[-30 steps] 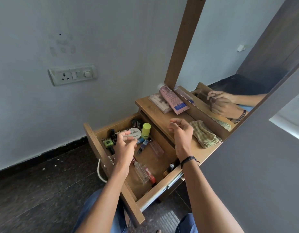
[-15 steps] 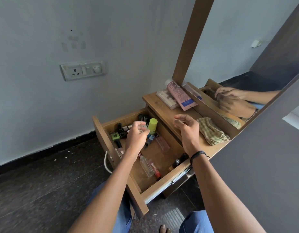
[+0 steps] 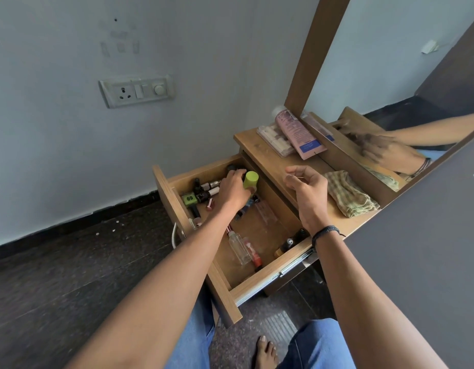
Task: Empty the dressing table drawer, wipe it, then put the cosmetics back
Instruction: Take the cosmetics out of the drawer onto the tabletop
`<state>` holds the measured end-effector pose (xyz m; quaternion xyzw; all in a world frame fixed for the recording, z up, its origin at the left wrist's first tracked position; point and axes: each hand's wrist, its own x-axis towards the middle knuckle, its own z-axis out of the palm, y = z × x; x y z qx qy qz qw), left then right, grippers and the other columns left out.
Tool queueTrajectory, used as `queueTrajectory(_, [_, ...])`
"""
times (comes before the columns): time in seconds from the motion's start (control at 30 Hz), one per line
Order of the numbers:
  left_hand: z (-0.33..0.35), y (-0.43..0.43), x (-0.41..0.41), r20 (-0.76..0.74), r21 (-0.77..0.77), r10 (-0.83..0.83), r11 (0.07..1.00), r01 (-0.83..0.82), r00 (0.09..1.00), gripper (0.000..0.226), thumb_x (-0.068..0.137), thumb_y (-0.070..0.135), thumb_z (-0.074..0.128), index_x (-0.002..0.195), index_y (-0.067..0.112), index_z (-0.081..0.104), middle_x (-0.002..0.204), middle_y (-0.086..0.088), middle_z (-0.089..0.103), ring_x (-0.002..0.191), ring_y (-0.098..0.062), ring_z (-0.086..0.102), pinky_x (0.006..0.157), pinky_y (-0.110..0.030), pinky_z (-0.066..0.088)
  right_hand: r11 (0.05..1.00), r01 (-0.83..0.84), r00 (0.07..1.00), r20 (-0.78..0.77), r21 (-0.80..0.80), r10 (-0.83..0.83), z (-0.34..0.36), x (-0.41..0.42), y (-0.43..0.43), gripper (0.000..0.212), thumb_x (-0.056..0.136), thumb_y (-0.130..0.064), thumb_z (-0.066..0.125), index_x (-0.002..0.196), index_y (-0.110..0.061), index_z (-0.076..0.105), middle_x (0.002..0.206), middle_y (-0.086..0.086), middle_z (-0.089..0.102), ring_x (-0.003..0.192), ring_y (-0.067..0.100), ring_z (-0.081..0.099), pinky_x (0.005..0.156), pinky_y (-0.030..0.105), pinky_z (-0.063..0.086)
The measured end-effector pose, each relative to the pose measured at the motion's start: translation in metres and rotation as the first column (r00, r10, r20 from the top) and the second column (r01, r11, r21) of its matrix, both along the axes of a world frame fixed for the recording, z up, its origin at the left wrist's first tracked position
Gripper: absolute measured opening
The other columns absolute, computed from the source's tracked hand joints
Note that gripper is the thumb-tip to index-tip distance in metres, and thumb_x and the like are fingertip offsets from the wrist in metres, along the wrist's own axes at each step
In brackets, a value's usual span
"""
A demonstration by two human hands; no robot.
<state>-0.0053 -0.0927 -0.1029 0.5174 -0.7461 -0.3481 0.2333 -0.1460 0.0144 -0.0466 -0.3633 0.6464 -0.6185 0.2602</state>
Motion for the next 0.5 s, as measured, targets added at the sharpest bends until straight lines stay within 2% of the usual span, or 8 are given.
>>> queueTrajectory(0.2, [-0.002,0.001,-0.001,-0.006,-0.048,-0.022,0.999,0.021,1.0,0.049,0.092,0.024,0.07,0.138,0.02,0.053,0.132,-0.008,0.055,0.119,-0.032,0.056,0.094,-0.045,0.048,1.0,0.001,1.0,-0.002,-0.008,-0.001,0.001,0.001,0.0,0.016,0.086,-0.002,0.07,0.09,-0.017,0.075,0.086,0.0,0.072,0.08,0.011,0.063,0.075,0.024,0.052])
queueTrajectory(0.37, [0.005,0.006,0.004,-0.009,-0.046,0.001,0.999,-0.002,1.0,0.043,0.091,0.02,0.07,0.131,0.019,0.057,0.13,-0.006,0.057,0.117,-0.03,0.057,0.092,-0.044,0.05,1.0,-0.002,1.0,-0.005,-0.006,0.002,0.002,0.002,0.0,0.018,0.086,0.0,0.069,0.09,-0.017,0.074,0.084,0.0,0.071,0.077,0.01,0.061,0.074,0.025,0.051])
queueTrajectory(0.43, [0.007,0.007,0.005,-0.005,-0.046,0.008,0.999,-0.008,1.0,0.045,0.09,0.017,0.07,0.133,0.02,0.056,0.132,-0.005,0.057,0.119,-0.03,0.057,0.092,-0.043,0.051,1.0,-0.001,1.0,-0.006,-0.003,0.001,0.003,0.002,0.001,0.018,0.086,0.0,0.069,0.09,-0.016,0.074,0.083,0.0,0.07,0.077,0.011,0.061,0.074,0.025,0.051])
queueTrajectory(0.5, [0.01,0.008,0.008,-0.007,-0.033,0.009,0.999,-0.009,1.0,0.056,0.089,0.018,0.073,0.141,0.021,0.051,0.137,-0.003,0.056,0.118,-0.028,0.059,0.09,-0.04,0.052,1.0,-0.002,1.0,-0.019,0.002,0.002,0.003,0.003,0.001,0.017,0.085,-0.001,0.069,0.089,-0.017,0.074,0.083,-0.001,0.07,0.077,0.012,0.061,0.074,0.026,0.051])
